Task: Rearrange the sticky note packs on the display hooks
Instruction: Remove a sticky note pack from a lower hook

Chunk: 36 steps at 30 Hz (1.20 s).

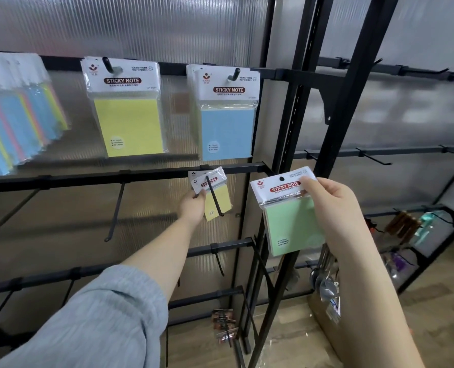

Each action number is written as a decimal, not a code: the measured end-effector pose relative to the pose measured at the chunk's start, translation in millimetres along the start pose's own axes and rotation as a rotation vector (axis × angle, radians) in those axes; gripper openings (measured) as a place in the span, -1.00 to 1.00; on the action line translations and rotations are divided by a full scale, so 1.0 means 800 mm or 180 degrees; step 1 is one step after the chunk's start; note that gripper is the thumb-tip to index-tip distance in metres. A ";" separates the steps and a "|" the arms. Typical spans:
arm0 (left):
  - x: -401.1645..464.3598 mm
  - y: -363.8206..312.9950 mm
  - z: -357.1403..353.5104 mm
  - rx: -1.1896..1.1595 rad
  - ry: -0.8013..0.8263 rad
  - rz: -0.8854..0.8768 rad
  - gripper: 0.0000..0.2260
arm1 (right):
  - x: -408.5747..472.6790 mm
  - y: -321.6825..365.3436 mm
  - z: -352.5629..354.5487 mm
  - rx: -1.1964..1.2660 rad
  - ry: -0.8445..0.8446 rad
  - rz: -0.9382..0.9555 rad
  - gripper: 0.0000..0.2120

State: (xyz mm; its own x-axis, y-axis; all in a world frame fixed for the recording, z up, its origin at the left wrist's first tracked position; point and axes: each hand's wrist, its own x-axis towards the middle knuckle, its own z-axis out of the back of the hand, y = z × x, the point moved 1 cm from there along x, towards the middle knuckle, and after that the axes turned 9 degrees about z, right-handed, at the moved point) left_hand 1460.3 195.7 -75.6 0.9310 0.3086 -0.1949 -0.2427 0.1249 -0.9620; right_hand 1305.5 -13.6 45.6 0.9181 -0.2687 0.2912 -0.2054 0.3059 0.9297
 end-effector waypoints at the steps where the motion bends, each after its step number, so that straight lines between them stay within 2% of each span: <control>1: -0.004 -0.001 0.001 -0.0039 -0.0070 -0.0036 -0.83 | 0.000 0.000 0.002 0.0009 0.0013 0.0000 -0.73; 10: -0.069 0.003 0.012 -0.0310 -0.0364 -0.0720 -0.70 | -0.001 0.009 0.017 0.0189 0.0071 0.0175 -0.75; 23: -0.179 0.011 0.029 0.0277 -0.0784 -0.0950 -0.68 | -0.011 -0.002 0.050 0.0312 0.0202 0.0313 -0.69; 36: -0.213 -0.004 0.088 0.0165 -0.1323 -0.0929 -0.67 | -0.018 0.000 0.037 0.0548 0.0318 0.0389 -0.71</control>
State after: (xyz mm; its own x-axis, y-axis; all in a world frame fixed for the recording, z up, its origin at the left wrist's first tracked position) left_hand 1283.0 209.3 -25.4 0.7775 0.6016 0.1832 -0.0118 0.3053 -0.9522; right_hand 1282.0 -36.3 48.0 0.9101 -0.1449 0.3883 -0.3641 0.1682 0.9160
